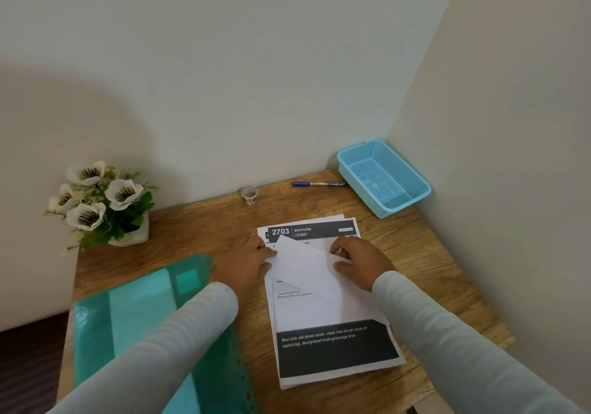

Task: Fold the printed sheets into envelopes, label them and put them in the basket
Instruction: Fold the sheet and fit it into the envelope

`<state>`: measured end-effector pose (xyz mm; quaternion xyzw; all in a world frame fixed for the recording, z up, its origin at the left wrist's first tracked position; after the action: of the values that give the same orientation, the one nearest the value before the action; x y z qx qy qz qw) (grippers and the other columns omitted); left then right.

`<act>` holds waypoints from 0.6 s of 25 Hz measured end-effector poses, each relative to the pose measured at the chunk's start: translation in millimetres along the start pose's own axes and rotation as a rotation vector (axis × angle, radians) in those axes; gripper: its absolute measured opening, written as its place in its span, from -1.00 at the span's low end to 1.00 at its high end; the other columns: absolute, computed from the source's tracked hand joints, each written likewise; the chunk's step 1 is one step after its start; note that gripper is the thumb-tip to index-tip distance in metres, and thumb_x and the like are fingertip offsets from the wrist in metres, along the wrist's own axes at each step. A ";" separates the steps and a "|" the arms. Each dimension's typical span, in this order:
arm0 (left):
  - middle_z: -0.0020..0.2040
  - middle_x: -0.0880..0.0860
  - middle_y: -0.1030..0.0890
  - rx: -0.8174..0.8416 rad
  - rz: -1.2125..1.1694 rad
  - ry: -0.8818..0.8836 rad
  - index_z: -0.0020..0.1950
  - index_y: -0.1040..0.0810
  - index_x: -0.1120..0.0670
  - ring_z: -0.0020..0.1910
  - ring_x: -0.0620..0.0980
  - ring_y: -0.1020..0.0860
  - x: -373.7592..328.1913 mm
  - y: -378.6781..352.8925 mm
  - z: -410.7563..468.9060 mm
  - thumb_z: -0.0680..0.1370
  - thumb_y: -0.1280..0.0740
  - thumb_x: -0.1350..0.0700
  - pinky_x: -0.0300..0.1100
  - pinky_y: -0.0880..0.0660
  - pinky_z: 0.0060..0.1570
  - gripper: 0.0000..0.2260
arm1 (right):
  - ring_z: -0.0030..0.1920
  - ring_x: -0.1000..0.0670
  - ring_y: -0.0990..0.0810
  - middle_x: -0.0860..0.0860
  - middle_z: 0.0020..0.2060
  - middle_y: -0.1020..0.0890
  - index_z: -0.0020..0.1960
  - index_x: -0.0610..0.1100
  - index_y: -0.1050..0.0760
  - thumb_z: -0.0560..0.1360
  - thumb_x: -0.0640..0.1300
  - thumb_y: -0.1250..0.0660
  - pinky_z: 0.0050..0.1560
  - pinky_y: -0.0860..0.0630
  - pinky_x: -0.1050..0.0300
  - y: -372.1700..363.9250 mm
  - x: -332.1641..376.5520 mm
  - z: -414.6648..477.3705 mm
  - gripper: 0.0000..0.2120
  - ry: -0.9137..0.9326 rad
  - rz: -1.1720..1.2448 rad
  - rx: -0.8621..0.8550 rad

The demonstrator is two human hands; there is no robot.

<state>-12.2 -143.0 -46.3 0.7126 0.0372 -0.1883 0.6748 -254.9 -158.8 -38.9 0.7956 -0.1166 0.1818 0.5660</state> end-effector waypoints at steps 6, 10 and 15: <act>0.22 -0.14 -0.56 -0.098 -0.156 0.017 0.17 -0.69 -0.10 0.25 -0.06 -0.43 13.9 11.3 -17.3 0.58 -0.40 -0.02 -0.15 -0.40 0.22 -0.81 | 0.36 -0.14 -0.48 -0.02 0.40 -0.48 0.43 0.00 -0.48 0.59 -0.09 -0.36 0.39 -0.45 -0.04 -9.8 52.3 -2.8 -0.59 0.239 -0.334 -0.026; 0.39 -0.12 -0.41 -0.063 -0.139 0.175 0.30 -0.55 -0.19 0.44 0.01 -0.25 27.8 6.2 -13.9 0.53 -0.41 -0.14 0.08 -0.17 0.47 -0.66 | 0.39 -0.19 -0.42 -0.04 0.52 -0.37 0.55 -0.08 -0.35 0.60 -0.11 -0.33 0.41 -0.43 -0.10 -53.4 110.9 -17.0 -0.48 0.494 -0.402 0.034; 0.66 -0.03 -0.05 0.026 -0.065 0.282 0.59 -0.21 -0.19 0.63 0.10 0.09 47.0 -8.8 -5.9 0.49 -0.40 -0.26 0.13 0.18 0.55 -0.28 | 0.41 -0.22 -0.38 -0.01 0.59 -0.24 0.62 -0.05 -0.17 0.58 -0.03 -0.37 0.40 -0.40 -0.13 -79.3 123.4 -17.2 -0.31 0.576 -0.540 0.037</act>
<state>29.9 -146.0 -69.5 0.7389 0.1523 -0.1088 0.6473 -114.6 -113.8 -50.0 0.7242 0.2637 0.2442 0.5885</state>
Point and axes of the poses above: each hand's wrist, its own z-axis towards the middle knuckle, its own y-axis out of the back of the hand, x = y × z, the point moved 10 cm from there along z, towards the middle knuckle
